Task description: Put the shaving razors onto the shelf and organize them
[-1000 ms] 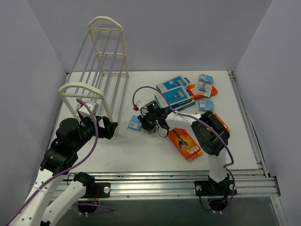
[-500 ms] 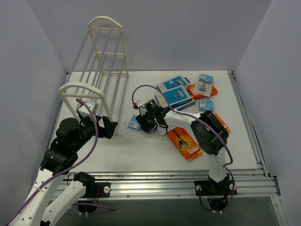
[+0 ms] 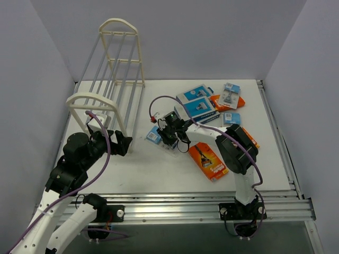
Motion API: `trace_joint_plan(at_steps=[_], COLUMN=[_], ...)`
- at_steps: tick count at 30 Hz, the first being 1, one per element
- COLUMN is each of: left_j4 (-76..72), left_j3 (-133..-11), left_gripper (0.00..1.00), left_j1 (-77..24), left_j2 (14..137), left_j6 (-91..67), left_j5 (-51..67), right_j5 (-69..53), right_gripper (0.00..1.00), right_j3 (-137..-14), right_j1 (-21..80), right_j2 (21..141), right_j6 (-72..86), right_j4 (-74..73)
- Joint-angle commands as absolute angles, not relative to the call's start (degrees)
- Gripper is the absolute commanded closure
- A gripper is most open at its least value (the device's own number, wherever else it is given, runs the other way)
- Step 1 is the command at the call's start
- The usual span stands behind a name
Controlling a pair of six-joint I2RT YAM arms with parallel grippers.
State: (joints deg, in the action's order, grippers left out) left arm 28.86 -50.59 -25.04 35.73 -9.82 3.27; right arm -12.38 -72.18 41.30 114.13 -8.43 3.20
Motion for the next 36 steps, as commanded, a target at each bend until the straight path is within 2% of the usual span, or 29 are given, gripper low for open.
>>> trace_joint_plan(at_steps=[1, 3, 9, 15, 19, 28, 36], left_j4=[26.63, 26.46, 23.83, 18.65, 17.31, 20.38, 26.01], left_j3=[-51.06, -50.98, -49.75, -46.33, -43.86, -45.52, -54.57], left_gripper=[0.06, 0.06, 0.06, 0.06, 0.06, 0.06, 0.06], left_j1=[-25.22, -25.22, -25.22, -25.31, -26.01, -26.89, -26.89], left_j2=[35.25, 35.07, 31.56, 21.90, 15.13, 15.99, 18.36], left_j6=[-9.32, -9.32, -9.05, -8.70, -8.79, -9.05, -12.65], left_j5=[2.55, 2.37, 2.11, 0.53, -7.01, -13.80, -14.33], right_j5=[-10.28, -10.46, -12.74, -16.52, -18.01, -18.81, -17.67], right_gripper=[0.93, 1.00, 1.00, 1.00, 1.00, 1.00, 1.00], right_j3=[-70.23, -70.22, -73.03, -77.86, -84.62, -101.94, -112.39], right_j1=[40.69, 40.69, 40.25, 38.76, 37.71, 36.83, 36.21], right_j2=[113.55, 113.38, 110.84, 103.81, 100.38, 98.88, 97.65], right_j6=[-9.84, -10.54, -11.69, -11.16, -11.07, -12.13, -12.22], right_j4=[-2.81, -3.77, -8.26, -13.00, -16.60, -24.95, -27.69])
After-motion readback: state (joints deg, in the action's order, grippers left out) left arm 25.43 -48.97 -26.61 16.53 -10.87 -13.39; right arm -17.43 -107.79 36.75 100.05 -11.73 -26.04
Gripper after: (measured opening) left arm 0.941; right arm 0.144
